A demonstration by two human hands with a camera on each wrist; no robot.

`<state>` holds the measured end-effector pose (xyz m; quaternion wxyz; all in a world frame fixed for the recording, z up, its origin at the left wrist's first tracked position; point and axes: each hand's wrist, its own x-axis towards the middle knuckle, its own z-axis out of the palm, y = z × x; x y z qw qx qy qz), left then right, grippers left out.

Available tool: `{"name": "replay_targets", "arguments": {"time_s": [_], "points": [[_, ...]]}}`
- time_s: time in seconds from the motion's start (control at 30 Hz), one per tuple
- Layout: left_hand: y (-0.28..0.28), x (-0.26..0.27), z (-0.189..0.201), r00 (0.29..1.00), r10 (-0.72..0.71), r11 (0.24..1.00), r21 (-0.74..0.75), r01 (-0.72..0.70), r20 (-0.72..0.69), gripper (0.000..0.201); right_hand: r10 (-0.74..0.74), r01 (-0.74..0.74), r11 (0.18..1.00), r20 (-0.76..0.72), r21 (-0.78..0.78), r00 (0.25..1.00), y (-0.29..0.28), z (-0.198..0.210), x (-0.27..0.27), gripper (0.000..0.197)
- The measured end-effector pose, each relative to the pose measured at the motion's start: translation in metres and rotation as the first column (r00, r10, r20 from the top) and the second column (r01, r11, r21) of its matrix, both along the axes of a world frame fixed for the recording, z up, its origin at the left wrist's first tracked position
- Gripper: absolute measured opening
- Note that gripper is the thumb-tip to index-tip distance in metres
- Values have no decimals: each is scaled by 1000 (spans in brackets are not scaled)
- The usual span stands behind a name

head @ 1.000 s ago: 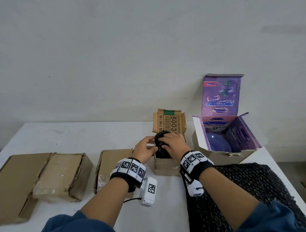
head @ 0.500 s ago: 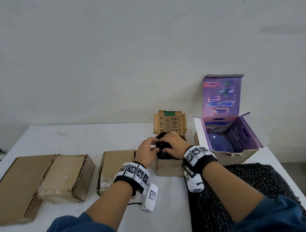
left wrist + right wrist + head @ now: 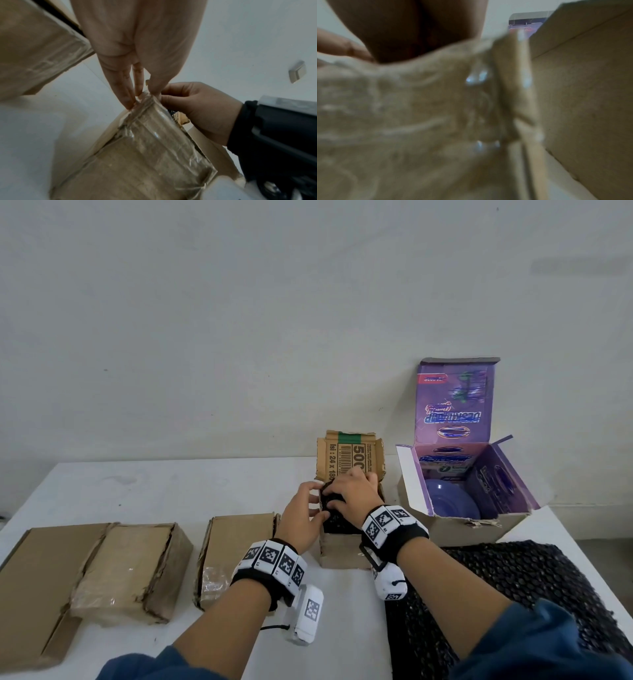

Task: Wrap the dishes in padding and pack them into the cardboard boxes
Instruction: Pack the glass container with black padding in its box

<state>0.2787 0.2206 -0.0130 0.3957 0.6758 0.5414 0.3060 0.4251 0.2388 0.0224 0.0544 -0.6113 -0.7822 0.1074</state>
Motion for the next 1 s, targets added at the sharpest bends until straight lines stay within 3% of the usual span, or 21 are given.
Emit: {"name": "replay_targets", "arguments": {"time_s": [0.07,0.17,0.27,0.33,0.4,0.53,0.67,0.9,1.0], "points": [[4,-1,3,1000,-15,1000,-17,15,-22,48,46,-47,999,-5,-25,999,1,-1,-1,30],[13,-1,4,997,-40,997,-66,36,-69,54,88,-121,986,-265,-112,960,-1,1,12,41],[16,2,4,996,-58,994,-94,51,-75,56,-61,52,998,-480,-31,875,-11,-1,23,48],[14,3,4,996,-53,995,-88,47,-69,55,-196,221,975,-415,12,888,-13,-4,22,52],[12,2,4,996,-55,996,-75,50,-67,53,-258,275,961,-346,3,902,-10,-5,18,52],[9,1,3,998,-44,998,-47,41,-55,47,-120,128,992,-342,1,932,-6,-2,12,34],[5,-1,2,1000,-15,999,-44,14,-8,47,43,-47,999,-141,-24,989,3,5,7,30],[6,-5,0,1000,-19,999,-32,18,-19,39,124,-119,984,27,-133,992,13,1,-6,31],[6,-5,0,999,-28,999,-39,27,-27,38,160,-159,982,-1,-102,987,12,-5,-10,23]]}}
